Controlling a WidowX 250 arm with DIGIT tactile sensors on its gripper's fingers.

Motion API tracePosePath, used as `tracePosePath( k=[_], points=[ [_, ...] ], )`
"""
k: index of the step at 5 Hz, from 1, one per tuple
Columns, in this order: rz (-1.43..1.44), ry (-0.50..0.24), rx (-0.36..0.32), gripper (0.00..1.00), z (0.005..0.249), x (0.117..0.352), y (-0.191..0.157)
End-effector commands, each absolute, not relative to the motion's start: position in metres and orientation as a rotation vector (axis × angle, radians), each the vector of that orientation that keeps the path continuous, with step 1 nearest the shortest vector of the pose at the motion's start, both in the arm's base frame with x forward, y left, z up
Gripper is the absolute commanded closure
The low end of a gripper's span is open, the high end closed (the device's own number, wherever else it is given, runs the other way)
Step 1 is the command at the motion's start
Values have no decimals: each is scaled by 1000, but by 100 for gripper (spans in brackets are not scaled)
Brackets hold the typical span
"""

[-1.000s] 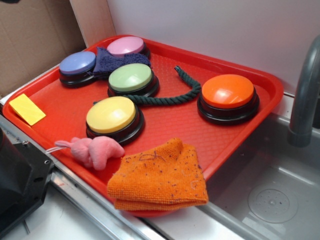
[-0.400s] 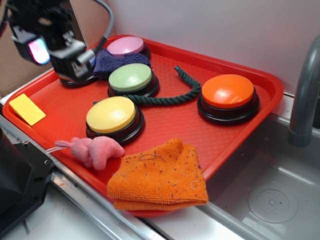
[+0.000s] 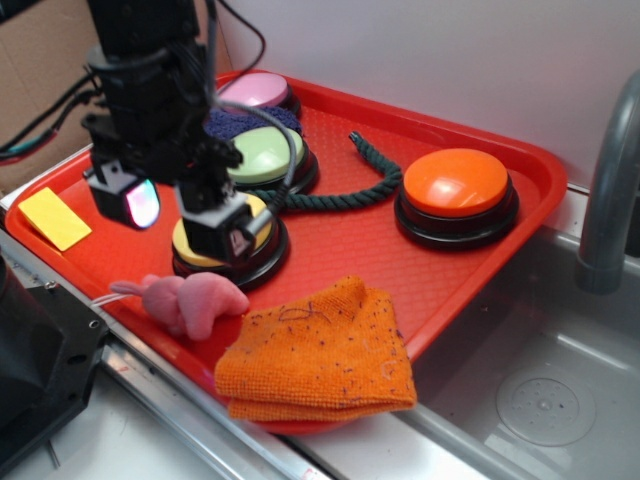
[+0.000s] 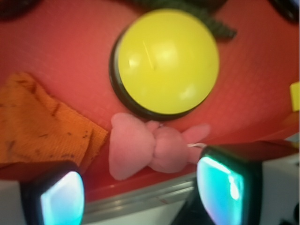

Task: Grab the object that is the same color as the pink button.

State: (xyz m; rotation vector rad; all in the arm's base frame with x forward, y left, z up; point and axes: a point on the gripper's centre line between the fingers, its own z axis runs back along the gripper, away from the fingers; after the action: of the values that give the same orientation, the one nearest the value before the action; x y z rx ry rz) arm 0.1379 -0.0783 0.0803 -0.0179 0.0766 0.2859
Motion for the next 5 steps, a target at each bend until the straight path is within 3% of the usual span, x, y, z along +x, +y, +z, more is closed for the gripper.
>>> tracePosePath(
  k=[1,3,4,5],
  points=[
    [368,99,12,0,42,133,-74],
    [397,95,47,0,20,131,-64],
    [404,76,57,100,21,131,-65],
    [378,68,56,100,27,133,-65]
  ],
)
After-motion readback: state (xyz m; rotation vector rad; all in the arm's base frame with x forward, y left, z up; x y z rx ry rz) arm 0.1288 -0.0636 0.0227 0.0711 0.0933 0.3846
